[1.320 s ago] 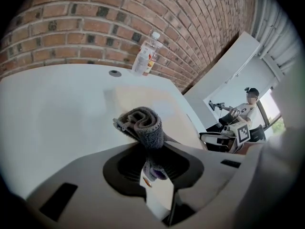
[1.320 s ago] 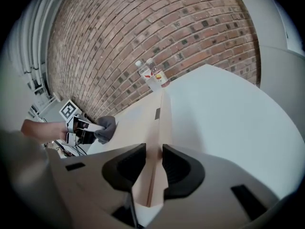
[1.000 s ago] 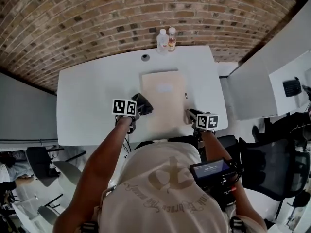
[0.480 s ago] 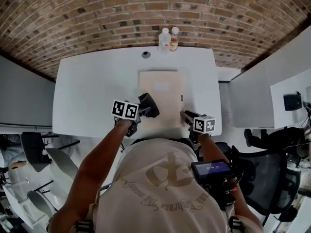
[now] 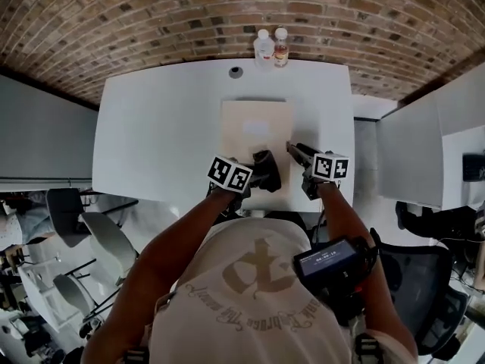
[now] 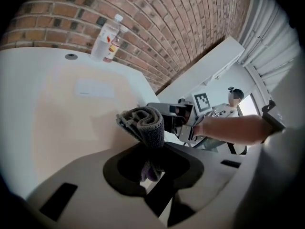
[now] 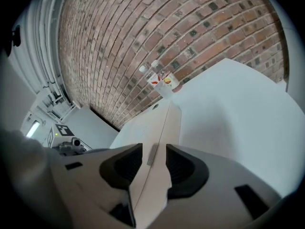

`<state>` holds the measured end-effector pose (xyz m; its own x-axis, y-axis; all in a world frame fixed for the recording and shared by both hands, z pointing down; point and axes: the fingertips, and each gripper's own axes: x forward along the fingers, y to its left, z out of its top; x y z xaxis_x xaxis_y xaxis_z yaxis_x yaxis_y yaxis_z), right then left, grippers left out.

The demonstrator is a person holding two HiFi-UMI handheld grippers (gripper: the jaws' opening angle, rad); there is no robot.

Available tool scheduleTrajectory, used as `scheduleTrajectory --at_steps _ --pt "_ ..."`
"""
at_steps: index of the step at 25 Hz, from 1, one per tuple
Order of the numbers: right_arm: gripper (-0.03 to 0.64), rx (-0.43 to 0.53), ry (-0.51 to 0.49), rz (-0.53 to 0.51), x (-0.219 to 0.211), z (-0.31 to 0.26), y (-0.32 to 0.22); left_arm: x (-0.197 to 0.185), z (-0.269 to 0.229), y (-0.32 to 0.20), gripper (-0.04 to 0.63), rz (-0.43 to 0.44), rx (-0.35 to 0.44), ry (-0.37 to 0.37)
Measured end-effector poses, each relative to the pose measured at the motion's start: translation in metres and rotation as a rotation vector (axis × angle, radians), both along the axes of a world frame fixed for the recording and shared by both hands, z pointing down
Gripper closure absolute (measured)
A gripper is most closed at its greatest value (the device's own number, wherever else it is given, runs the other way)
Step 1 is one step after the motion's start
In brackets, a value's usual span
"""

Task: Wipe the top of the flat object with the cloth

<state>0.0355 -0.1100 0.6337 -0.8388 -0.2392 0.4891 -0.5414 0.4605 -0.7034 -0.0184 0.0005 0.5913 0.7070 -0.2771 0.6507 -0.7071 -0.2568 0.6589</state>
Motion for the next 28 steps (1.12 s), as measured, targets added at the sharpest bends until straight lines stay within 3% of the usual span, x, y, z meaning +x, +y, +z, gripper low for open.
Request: scheduleTrajectory --at_steps 9,16,22,25,28 --pt "0.425 -0.038 0.081 -0.066 -0.03 0.015 -0.018 0.048 0.02 -0.001 0.497 0.151 -0.028 -0.071" --pt "0.417 -0.076 0.114 -0.129 -0.034 0.027 -0.017 0.061 0.031 -0.001 0.497 0.23 -0.046 -0.089" --pt "0.414 -0.062 0.132 -0.152 -0.033 0.03 -0.018 0.047 0.035 0.006 0.497 0.16 -0.132 -0.087" --pt "0.414 -0.059 0.14 -0.165 -0.034 0.03 -0.019 0.031 0.036 0.015 0.497 0.133 -0.142 -0.083" --pt "0.414 -0.059 0.145 -0.171 -0.031 0.031 -0.018 0.009 0.037 0.024 0.497 0.051 -0.15 -0.049"
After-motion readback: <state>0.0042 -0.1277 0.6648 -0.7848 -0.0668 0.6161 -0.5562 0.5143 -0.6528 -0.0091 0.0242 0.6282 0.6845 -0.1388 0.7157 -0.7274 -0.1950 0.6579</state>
